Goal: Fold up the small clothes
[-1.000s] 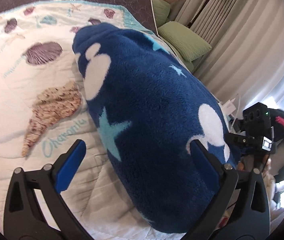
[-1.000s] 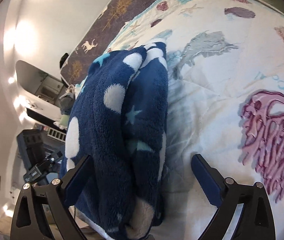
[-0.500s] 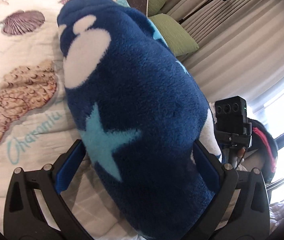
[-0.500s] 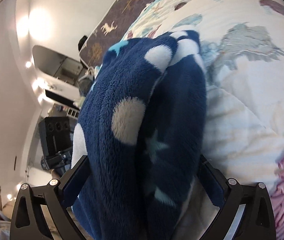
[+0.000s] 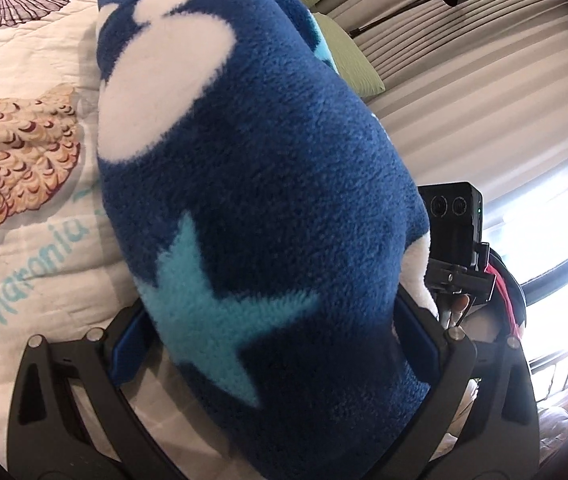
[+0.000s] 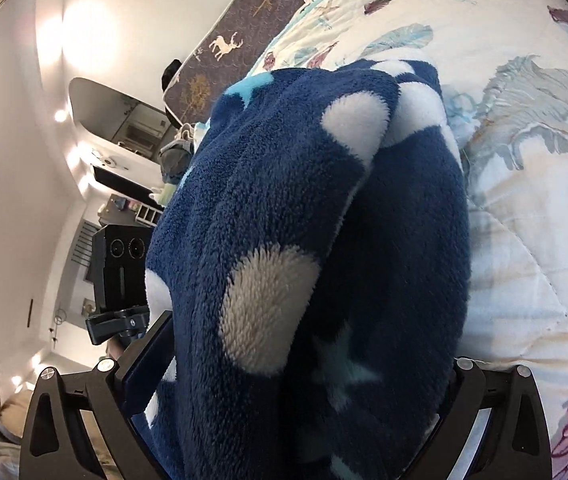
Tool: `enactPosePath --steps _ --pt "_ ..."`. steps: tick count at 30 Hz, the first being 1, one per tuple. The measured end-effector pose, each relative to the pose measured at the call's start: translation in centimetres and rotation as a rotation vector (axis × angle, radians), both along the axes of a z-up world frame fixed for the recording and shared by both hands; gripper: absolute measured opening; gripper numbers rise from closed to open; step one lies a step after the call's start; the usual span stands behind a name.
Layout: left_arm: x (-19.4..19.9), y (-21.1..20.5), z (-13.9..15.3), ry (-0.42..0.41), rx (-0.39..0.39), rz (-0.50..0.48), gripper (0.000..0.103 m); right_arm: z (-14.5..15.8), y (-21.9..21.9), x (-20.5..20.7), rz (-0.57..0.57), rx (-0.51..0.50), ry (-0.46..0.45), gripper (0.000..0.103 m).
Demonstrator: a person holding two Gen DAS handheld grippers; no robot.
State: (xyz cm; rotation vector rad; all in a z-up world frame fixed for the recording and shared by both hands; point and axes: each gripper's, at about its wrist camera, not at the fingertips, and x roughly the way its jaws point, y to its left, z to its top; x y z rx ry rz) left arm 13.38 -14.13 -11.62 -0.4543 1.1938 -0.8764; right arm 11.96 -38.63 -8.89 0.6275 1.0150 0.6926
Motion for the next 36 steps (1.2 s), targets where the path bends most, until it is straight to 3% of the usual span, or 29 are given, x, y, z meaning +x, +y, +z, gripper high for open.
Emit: enactPosePath --steps 3,8,14,18,22,24,27,31,34,36 --pt "0.3 -0.2 0.1 -0.022 0.010 0.007 0.103 0.2 0.3 0.1 -0.002 0.014 -0.019 0.092" --pt "-0.7 0.4 2.5 -0.112 0.022 0.020 0.087 1.5 0.4 -1.3 -0.045 0.003 -0.039 0.070" --pt "-2.0 1.3 6.7 -0.195 -0.031 0.046 0.085 6.2 1.2 -3.8 -0.100 -0.036 -0.137 0.067" --pt "-3.3 0.6 10.6 -0.316 -0.008 0.038 0.085 8.7 1.0 -5.1 -0.126 -0.031 -0.175 0.067" --pt "-4.3 -0.8 13.9 -0.393 0.020 0.019 0.085 10.5 0.2 -6.0 -0.164 0.002 -0.170 0.068" --pt "-4.5 -1.7 14.7 -0.419 0.058 0.004 0.085 10.5 0.1 -6.3 -0.178 0.016 -0.123 0.069" --pt "-4.4 -1.7 13.8 -0.391 0.076 0.002 0.085 9.2 -0.4 -6.7 -0.193 0.049 -0.052 0.070" --pt "-4.3 -0.1 9.6 -0.291 0.088 0.018 0.085 6.2 -0.1 -6.5 -0.189 0.053 0.021 0.073" --pt "-4.8 0.9 6.6 -0.217 0.111 0.043 0.085 3.7 1.3 -6.3 -0.209 0.001 0.097 0.075" --pt "-5.5 1.7 5.5 -0.204 0.120 0.049 0.085 3.1 2.7 -7.1 -0.231 -0.062 0.082 0.077"
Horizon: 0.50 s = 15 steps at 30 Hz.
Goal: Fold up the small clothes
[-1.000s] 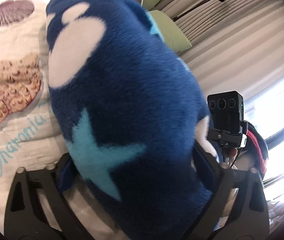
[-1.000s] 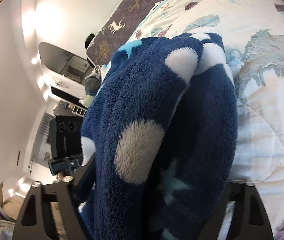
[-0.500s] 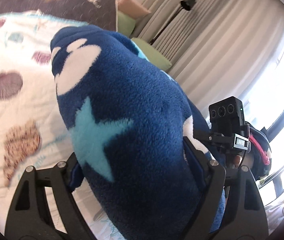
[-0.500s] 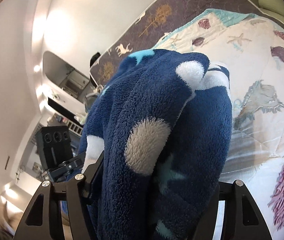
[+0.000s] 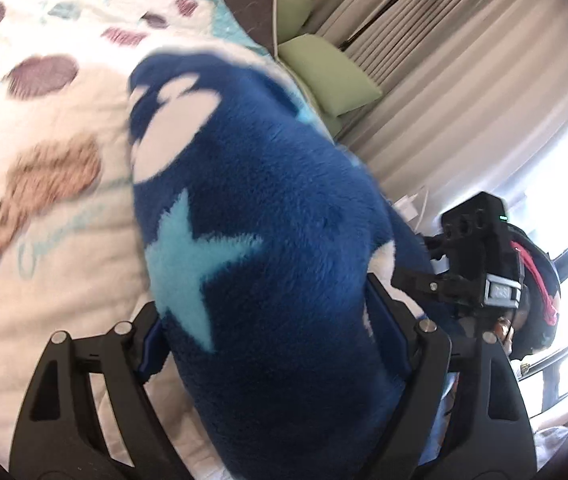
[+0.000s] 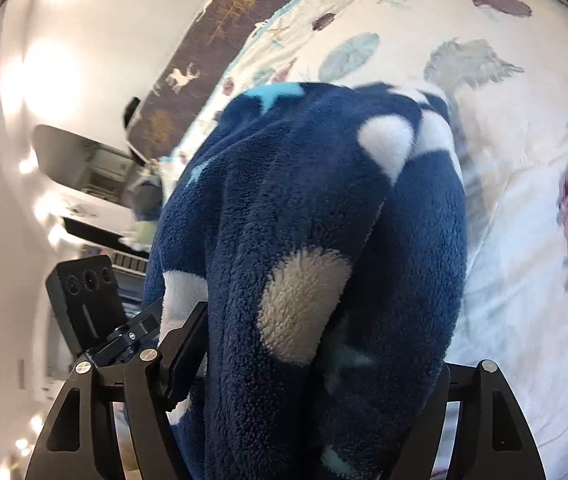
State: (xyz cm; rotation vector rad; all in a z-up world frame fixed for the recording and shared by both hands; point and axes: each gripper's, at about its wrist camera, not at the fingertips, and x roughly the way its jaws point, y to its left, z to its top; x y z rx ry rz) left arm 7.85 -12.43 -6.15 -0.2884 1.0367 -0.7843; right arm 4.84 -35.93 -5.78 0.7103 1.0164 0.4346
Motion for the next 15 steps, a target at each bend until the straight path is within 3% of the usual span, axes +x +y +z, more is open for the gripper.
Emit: enactPosePath --steps 4,6,12,15 --pt "-1.9 1.5 0.3 -0.030 0.012 0.001 0.083 0.9 2.3 -2.6 -0.069 -0.138 -0.099 0.082" --pt "-2.2 1.5 0.6 -0.036 0.021 -0.005 0.083 1.1 2.7 -3.6 -0.095 -0.152 -0.124 0.082" --pt "-1.7 1.3 0.4 -0.067 0.043 -0.020 0.083 0.0 -0.6 -3.9 -0.115 -0.025 -0.090 0.083" --pt "-1.5 1.3 -0.1 -0.060 0.033 -0.021 0.083 0.6 -2.6 -5.2 -0.108 0.037 -0.132 0.086"
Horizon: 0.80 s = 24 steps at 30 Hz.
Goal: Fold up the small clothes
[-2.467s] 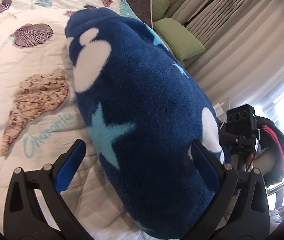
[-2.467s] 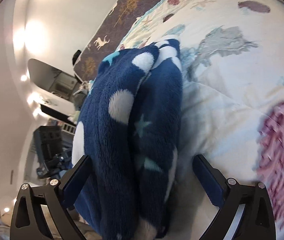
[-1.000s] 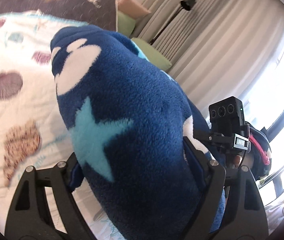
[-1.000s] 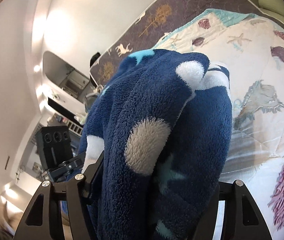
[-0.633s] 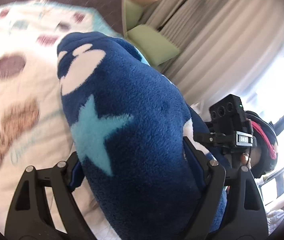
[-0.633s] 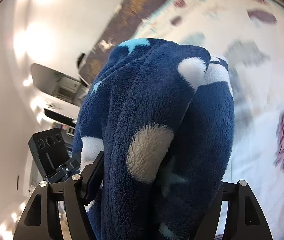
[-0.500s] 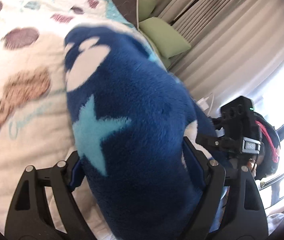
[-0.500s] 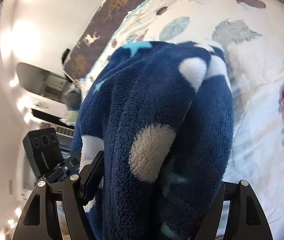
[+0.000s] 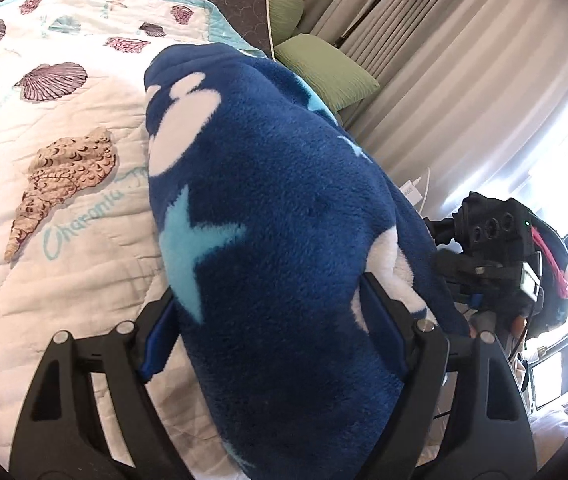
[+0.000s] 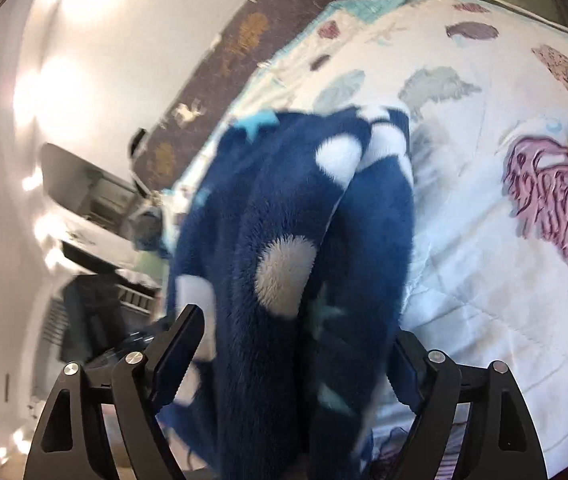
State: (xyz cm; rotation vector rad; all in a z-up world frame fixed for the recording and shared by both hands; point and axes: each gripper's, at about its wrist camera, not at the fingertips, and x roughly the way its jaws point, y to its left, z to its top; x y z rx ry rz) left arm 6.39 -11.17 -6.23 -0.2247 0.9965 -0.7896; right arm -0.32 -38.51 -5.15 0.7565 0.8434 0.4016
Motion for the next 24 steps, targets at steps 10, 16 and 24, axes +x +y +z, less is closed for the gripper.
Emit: enactPosePath --steps 10,16,24 --pt "-0.3 0.0 -0.1 0.003 -0.002 -0.005 0.085 -3.7 -0.7 -2.2 0.113 0.122 0.076 0.093" --pt "-0.1 -0.1 -0.5 0.013 -0.006 -0.003 0.090 -5.4 0.2 0.3 0.173 0.198 0.058 0.094" --pt "0.1 0.0 -0.6 0.013 -0.007 -0.008 0.092 -4.6 1.6 2.5 0.207 0.166 0.044 0.103"
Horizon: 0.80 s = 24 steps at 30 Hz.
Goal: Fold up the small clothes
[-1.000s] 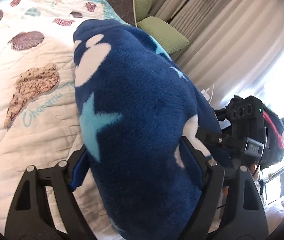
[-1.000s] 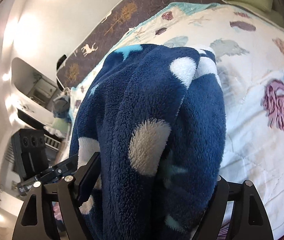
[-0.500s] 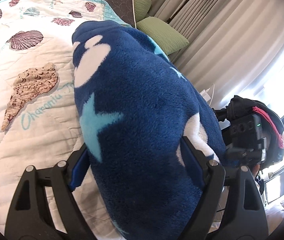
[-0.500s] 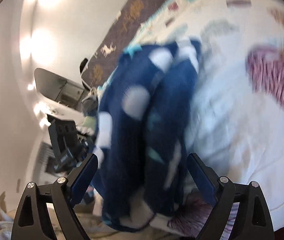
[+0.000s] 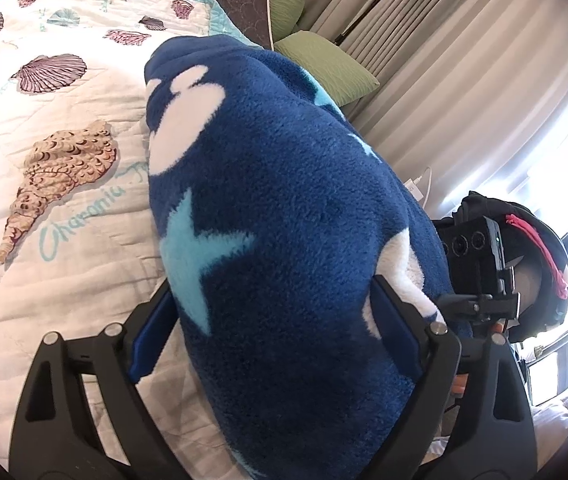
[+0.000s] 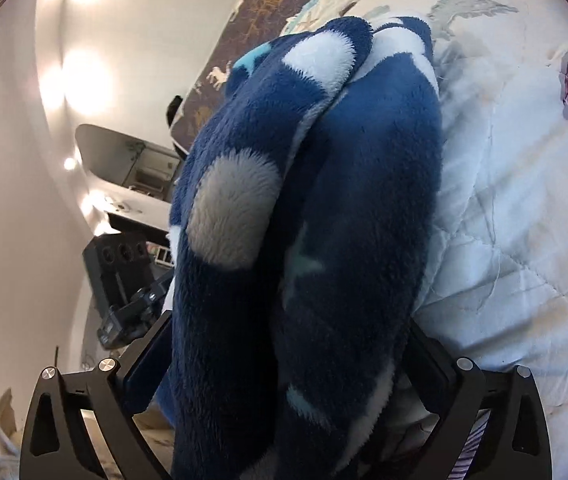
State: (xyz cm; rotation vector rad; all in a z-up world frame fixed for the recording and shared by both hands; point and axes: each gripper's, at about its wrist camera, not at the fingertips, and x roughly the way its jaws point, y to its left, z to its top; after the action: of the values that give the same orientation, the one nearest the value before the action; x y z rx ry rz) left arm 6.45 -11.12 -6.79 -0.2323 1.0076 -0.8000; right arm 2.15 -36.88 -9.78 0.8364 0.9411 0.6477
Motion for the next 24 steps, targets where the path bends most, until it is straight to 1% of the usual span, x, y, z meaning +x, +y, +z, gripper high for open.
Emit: enactPosePath --steps 4,8,11,13,14,15,17,18,19,20,22,24 --pt "0.2 0.0 0.0 0.003 0.000 -0.006 0.093 -0.2 -1.5 -2.1 0.002 0.023 -0.023 0.103" --pt "0.5 -0.2 -0.1 -0.002 0.005 -0.012 0.097 -0.1 -2.6 -3.8 -0.016 0.026 -0.042 0.103" --pt "1.0 -0.3 -0.5 0.016 -0.013 -0.013 0.098 -1.0 -3.0 -2.4 -0.024 0.067 -0.012 0.103" --pt "1.2 -0.3 -0.9 0.041 -0.036 -0.015 0.098 -1.2 -2.7 -2.2 0.003 0.097 -0.019 0.103" --pt "1.3 -0.3 -1.1 0.054 -0.048 -0.016 0.093 -1.2 -2.3 -1.8 0.010 0.107 -0.020 0.103" --pt "1.2 -0.1 -1.0 0.064 -0.067 -0.021 0.088 -1.0 -1.7 -1.3 0.011 0.095 -0.019 0.103" --pt "0.7 0.4 -0.2 0.045 -0.072 -0.015 0.078 -0.1 0.0 -1.0 0.054 0.072 -0.042 0.103" --pt "0.5 0.7 0.2 0.033 -0.068 -0.014 0.077 0.2 0.7 -1.1 0.088 0.107 -0.053 0.103" --pt "0.1 1.1 0.8 0.018 -0.069 -0.010 0.073 0.4 1.2 -1.3 0.099 0.137 -0.053 0.103" --pt "-0.2 1.5 1.4 0.005 -0.069 -0.006 0.071 0.5 1.7 -1.5 0.110 0.165 -0.043 0.103" --pt "-1.3 2.3 2.6 -0.036 -0.056 -0.002 0.070 0.4 2.7 -1.6 0.144 0.216 -0.028 0.103" --pt "-2.3 3.3 3.3 -0.059 -0.032 0.009 0.070 0.6 3.7 -1.8 0.171 0.236 -0.026 0.102"
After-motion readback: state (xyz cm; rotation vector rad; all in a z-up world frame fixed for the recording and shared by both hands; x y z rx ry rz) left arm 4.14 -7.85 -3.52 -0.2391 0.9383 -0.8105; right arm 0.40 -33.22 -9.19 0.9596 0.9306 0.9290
